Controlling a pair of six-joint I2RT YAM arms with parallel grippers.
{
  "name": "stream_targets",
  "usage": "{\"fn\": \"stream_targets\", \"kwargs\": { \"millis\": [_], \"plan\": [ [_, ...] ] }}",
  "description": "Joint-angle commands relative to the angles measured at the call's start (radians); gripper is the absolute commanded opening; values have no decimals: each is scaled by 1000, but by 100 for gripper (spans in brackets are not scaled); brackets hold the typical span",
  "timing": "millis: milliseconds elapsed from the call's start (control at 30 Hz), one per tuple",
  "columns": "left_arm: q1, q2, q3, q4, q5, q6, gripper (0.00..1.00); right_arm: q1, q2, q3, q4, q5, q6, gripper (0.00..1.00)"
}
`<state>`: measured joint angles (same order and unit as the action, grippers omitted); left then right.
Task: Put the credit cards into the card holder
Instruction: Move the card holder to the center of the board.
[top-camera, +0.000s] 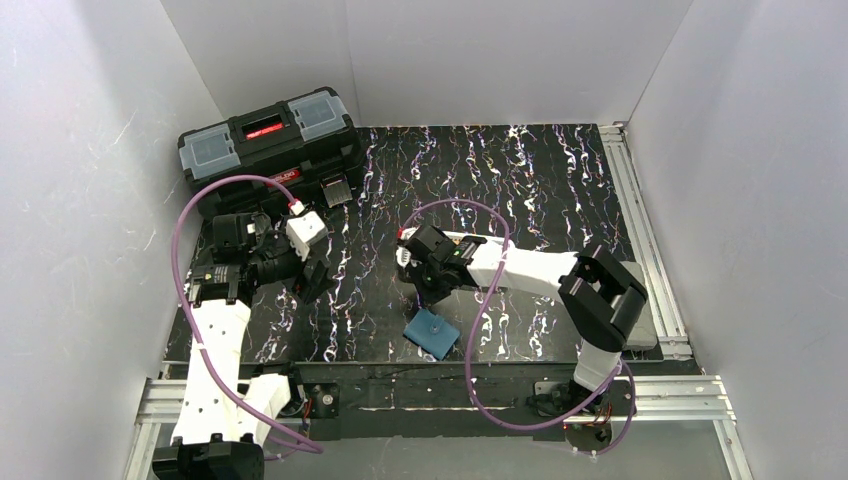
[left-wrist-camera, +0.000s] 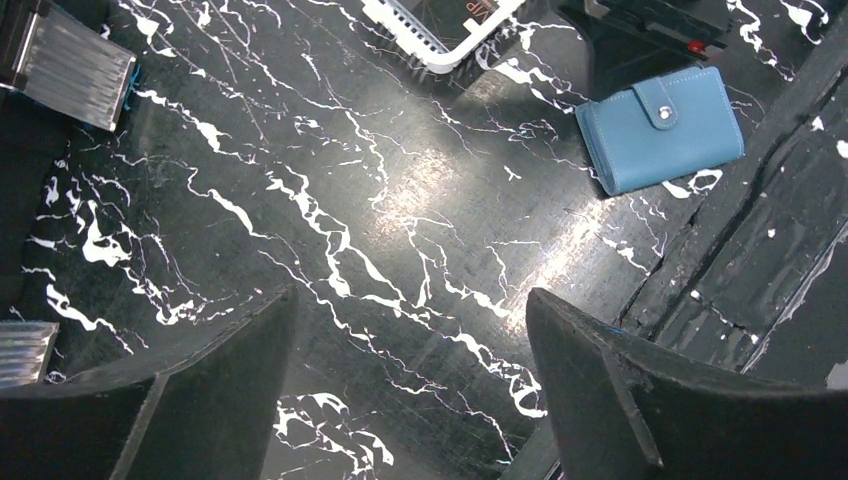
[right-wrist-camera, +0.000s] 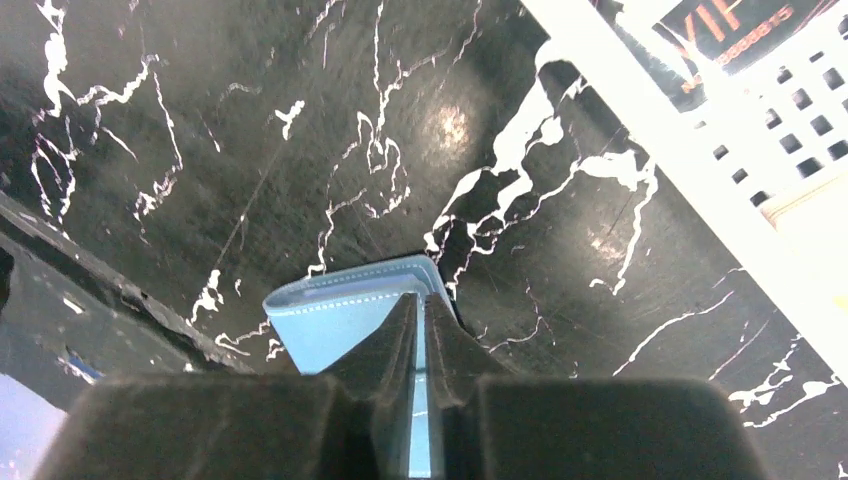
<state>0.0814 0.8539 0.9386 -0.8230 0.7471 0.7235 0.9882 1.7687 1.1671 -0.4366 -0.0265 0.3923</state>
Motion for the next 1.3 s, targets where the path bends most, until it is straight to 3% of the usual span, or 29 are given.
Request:
{"fn": "stream_targets", "kwargs": {
  "millis": [0,67,100,167,233,267,367,567,767,1000,1267],
  "plan": [
    [1,6,-16,-51,81,34,78,1,-9,45,47,71,17,9],
    [-11,19,-26,-53,102,43,71,2,-16,49,45,120,17,7],
    [-24,29,-23,-54,107,44,70,1,-34,45,41,142,12,13],
    [-55,44,-14,-54,105,44,70,1,-89,6,43,185,-10,46],
    [-97,47,-20,-57,91,56,69,4,-156,-52,51,201,-34,65],
    [-120,43,-29,-59,85,73,69,5,-183,-79,43,208,-42,72],
    [-165,27,-68,-52,75,102,70,13,-237,-141,8,199,-52,76],
    [-218,1,-118,-53,68,175,72,71,-260,-215,13,124,-87,76],
    [-241,-29,-152,-23,38,251,73,156,-171,-170,10,172,-142,71],
    [-241,0,-141,-17,35,244,74,200,-114,-149,6,254,-151,60],
    [-241,9,-124,21,21,222,72,203,-49,-89,16,311,-155,36]
  ]
}}
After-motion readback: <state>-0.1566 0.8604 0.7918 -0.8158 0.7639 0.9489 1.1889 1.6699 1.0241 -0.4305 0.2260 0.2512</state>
